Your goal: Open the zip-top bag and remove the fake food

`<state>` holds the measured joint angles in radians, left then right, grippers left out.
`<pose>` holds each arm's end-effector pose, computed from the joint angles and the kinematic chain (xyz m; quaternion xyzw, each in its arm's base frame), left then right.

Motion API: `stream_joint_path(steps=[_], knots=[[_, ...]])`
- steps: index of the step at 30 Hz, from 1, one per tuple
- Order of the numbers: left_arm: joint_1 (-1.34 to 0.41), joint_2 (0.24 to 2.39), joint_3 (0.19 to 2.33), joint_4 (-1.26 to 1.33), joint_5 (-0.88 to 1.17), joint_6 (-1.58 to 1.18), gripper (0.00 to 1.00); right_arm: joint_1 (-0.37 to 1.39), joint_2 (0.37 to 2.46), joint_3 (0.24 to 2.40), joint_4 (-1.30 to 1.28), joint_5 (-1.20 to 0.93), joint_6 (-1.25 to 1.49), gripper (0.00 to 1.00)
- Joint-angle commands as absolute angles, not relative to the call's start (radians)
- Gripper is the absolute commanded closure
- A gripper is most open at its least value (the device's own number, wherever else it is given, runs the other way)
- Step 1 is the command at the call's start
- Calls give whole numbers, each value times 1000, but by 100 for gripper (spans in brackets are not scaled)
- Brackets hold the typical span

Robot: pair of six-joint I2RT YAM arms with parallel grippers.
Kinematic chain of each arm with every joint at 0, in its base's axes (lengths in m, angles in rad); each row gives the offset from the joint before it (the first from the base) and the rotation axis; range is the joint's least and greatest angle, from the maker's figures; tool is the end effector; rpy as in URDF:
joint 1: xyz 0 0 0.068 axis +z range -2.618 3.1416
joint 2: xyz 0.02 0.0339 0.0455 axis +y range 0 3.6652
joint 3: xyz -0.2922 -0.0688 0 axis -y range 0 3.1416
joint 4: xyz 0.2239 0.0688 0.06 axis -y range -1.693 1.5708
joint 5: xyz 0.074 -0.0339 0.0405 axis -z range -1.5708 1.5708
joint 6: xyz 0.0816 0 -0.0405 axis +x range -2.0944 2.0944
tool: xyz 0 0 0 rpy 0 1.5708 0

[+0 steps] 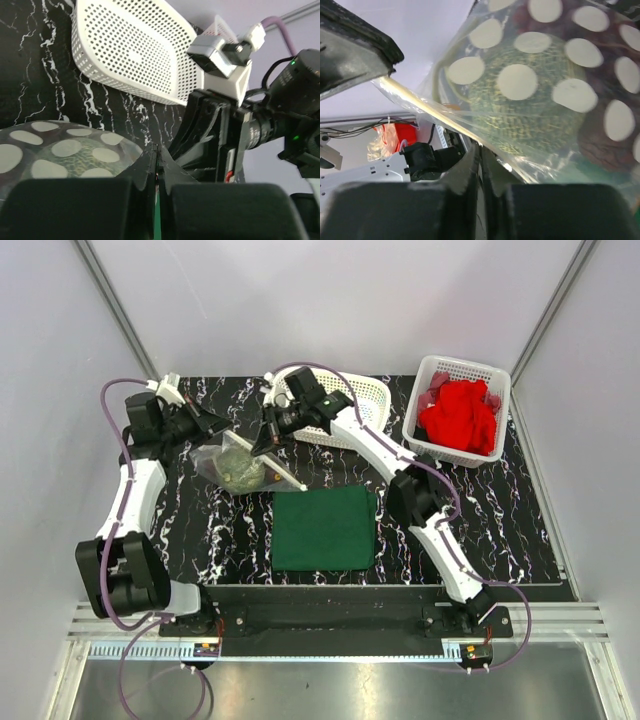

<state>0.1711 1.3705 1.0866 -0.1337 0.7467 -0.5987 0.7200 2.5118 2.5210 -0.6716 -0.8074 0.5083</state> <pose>0.3208 -0.0008 0.3404 -0.1088 0.7981 -0.4065 0.4312 0.3989 0.4283 0.2674 -0.2587 0.8035 0.5210 0.1263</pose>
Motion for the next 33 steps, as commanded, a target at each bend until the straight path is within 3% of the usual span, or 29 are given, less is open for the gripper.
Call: stream_joint_path(steps=[1,4,9,22,25,30,33], knots=[[170,1405,1134,-179,738,-523,100,651,2369,2445,-646,-782,494,84],[172,1416,1137,-178,749,-514,100,638,2361,2396,-655,-825,454,71],[170,1419,1144,-178,756,-494,100,641,2361,2324,-709,-838,341,59],[170,1448,1218,-173,773,-529,100,696,2414,2325,-739,-876,271,50],[172,1459,1238,-164,776,-549,100,701,2434,2362,-735,-887,290,50],[164,1466,1252,-129,770,-592,100,715,2444,2379,-661,-903,386,72],[149,1468,1259,-112,741,-621,100,729,2463,2405,-623,-879,446,79]])
